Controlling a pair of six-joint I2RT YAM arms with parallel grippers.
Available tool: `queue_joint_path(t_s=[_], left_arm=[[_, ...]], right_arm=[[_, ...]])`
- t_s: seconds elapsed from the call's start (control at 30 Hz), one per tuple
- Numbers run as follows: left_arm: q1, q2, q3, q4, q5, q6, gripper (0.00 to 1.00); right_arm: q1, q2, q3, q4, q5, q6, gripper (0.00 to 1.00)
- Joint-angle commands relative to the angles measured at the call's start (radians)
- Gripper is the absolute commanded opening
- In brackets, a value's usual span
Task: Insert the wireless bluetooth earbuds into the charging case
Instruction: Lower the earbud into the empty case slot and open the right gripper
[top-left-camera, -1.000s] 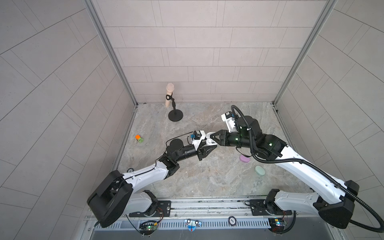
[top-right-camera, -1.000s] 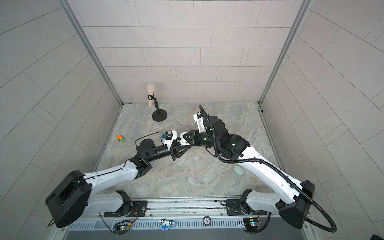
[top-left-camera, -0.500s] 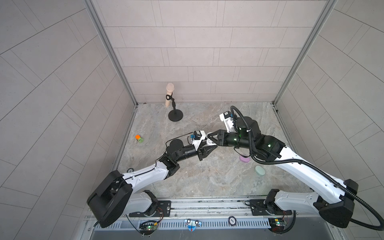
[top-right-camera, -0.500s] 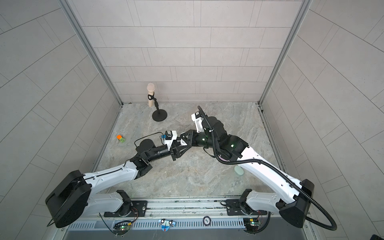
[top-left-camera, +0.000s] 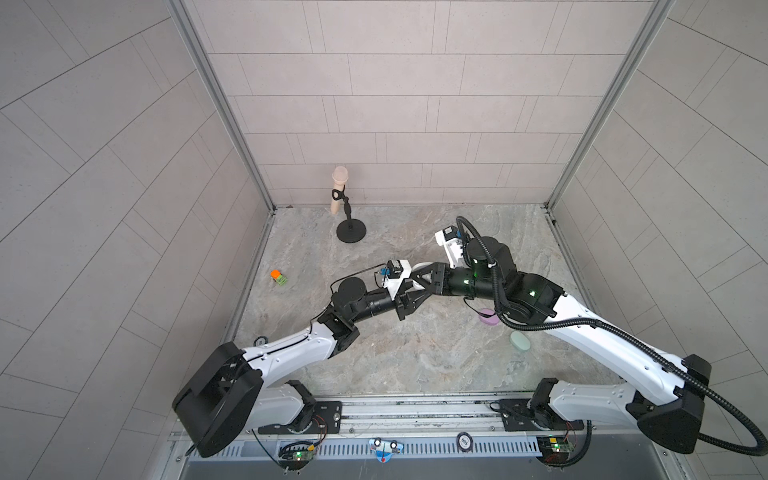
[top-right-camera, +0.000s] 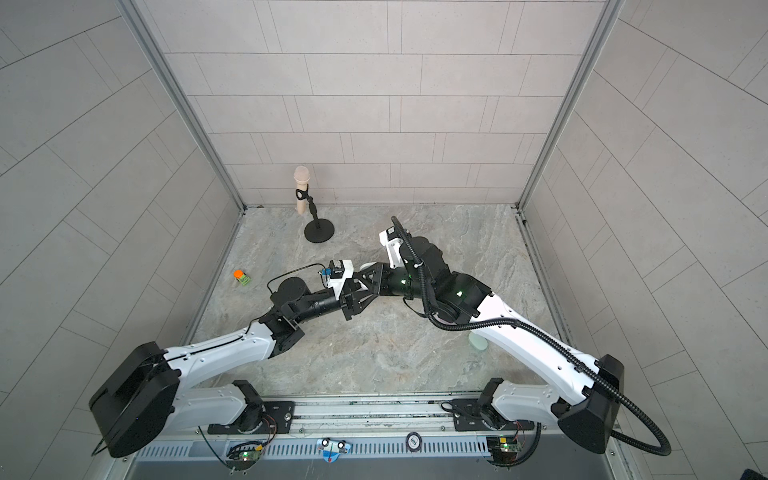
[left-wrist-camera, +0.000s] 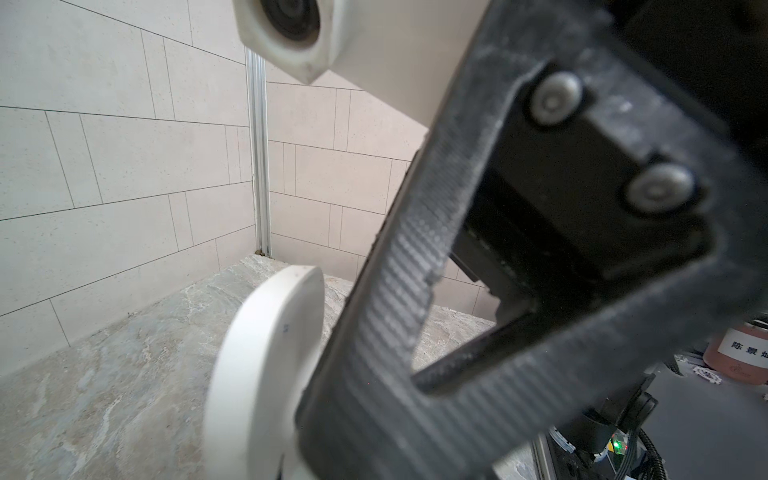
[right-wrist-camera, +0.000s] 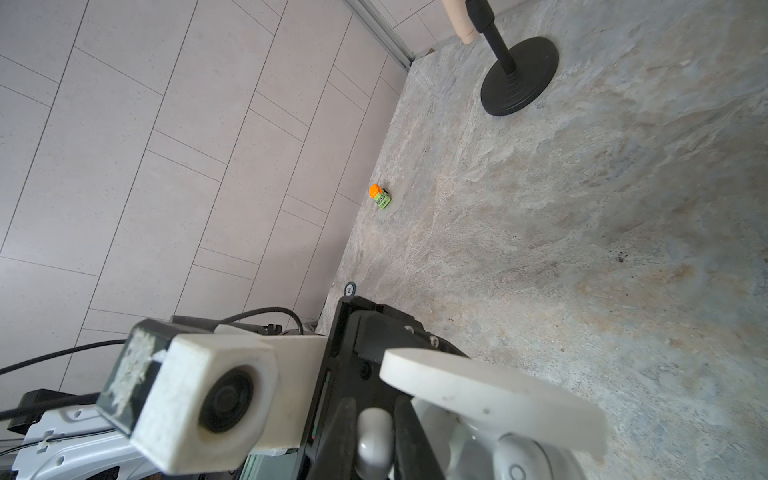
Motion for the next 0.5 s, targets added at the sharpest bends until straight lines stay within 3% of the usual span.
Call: queue_joint_path(t_s=[0.0, 0.47], left_arm=[[-0.006, -0.037, 0.026, 0.039, 0.0, 0.008, 0.27], [-0.006, -0.049, 0.029, 0.024, 0.003, 0.013, 0.27]], right_arm=[[0.005, -0.012, -0.012, -0.011, 0.036, 0.012, 0.15], [0.004, -0.02, -0.012, -0.017, 0.04, 0.016, 0.15]])
